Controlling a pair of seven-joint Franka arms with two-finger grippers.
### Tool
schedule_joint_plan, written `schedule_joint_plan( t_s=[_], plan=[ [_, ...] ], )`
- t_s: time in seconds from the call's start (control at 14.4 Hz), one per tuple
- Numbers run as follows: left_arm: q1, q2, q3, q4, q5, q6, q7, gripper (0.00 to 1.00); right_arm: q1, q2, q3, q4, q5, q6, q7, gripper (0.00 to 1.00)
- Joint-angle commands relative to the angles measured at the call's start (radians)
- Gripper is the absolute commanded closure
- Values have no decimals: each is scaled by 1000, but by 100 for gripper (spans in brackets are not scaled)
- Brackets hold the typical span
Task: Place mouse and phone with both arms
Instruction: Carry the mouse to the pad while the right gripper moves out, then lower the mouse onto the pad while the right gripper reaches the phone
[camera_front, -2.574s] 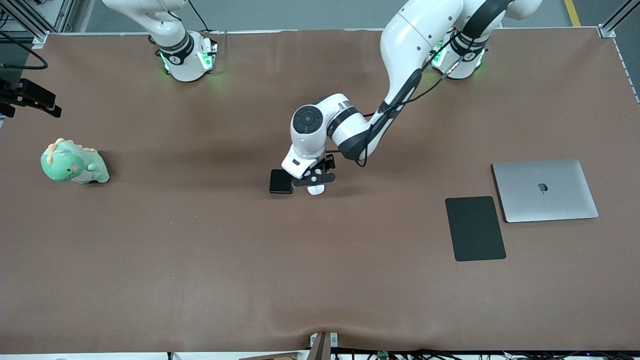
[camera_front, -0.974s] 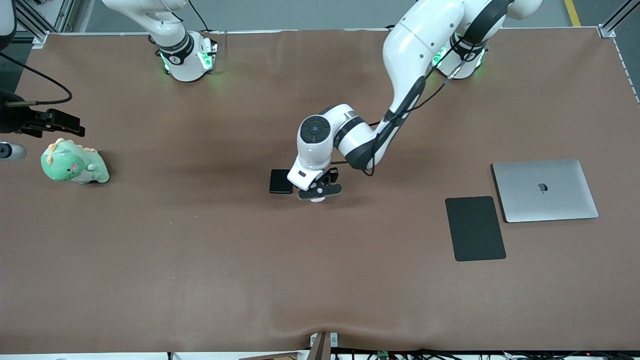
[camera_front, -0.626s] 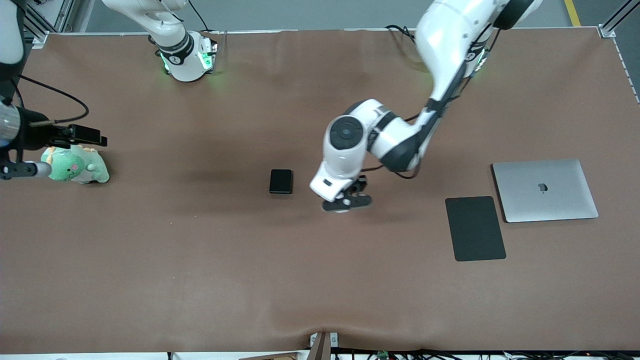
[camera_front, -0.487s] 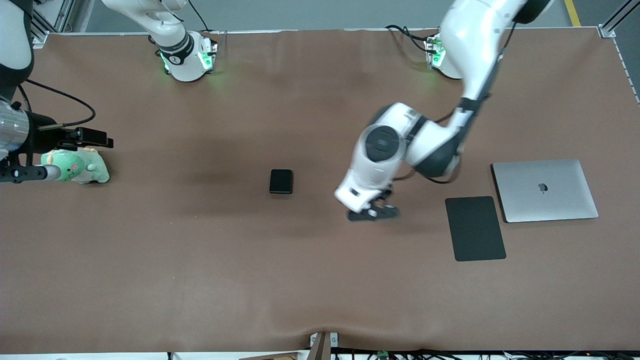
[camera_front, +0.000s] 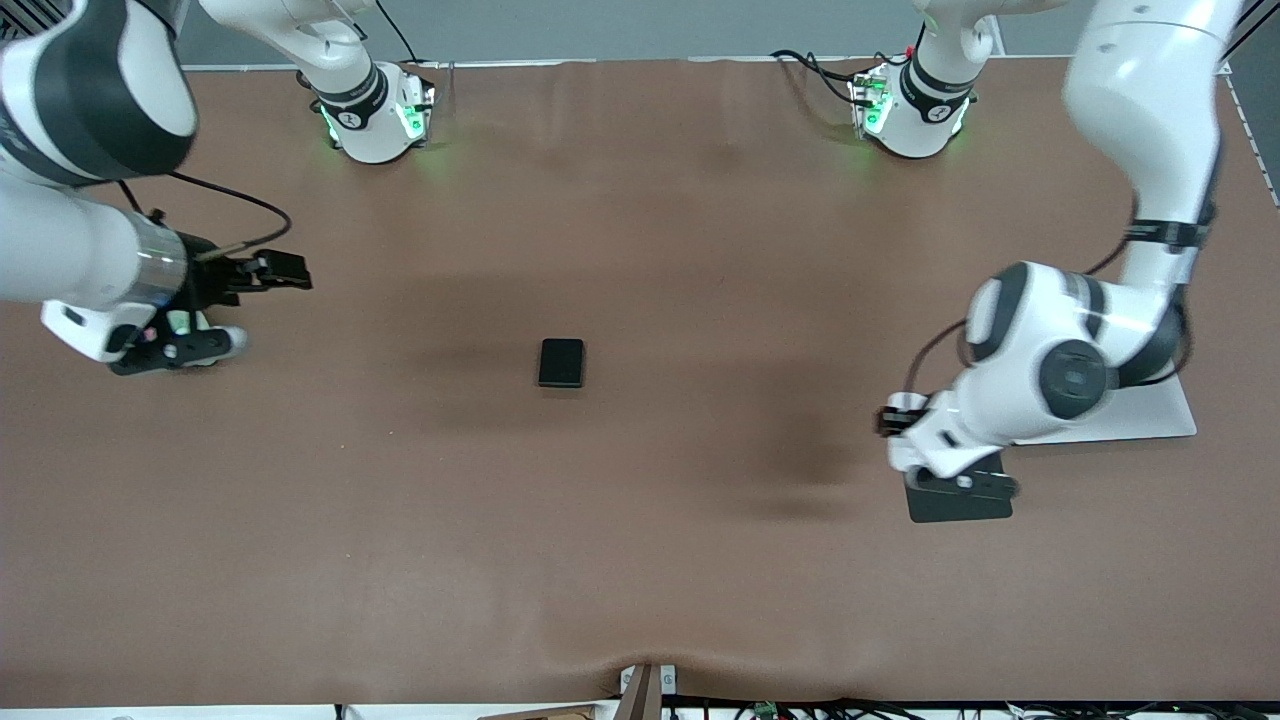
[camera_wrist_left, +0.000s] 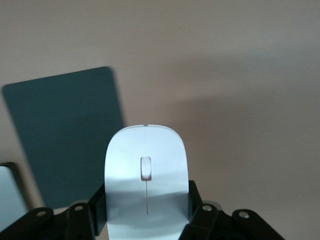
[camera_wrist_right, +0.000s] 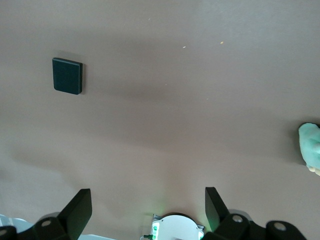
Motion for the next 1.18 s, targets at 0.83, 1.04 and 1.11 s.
schedule_joint_plan(
  t_s=[0.83, 1.04, 1.11],
  plan=[
    [108, 202, 37, -47, 185, 313, 32, 91, 164, 202, -6, 21, 229, 260, 66, 0],
    [105, 203, 37, -53, 185, 312, 11, 55, 219, 231, -6, 0, 253, 362, 78, 0],
    [105, 205, 37, -53, 185, 312, 5, 1, 239, 242, -7, -3, 253, 387, 79, 0]
  ],
)
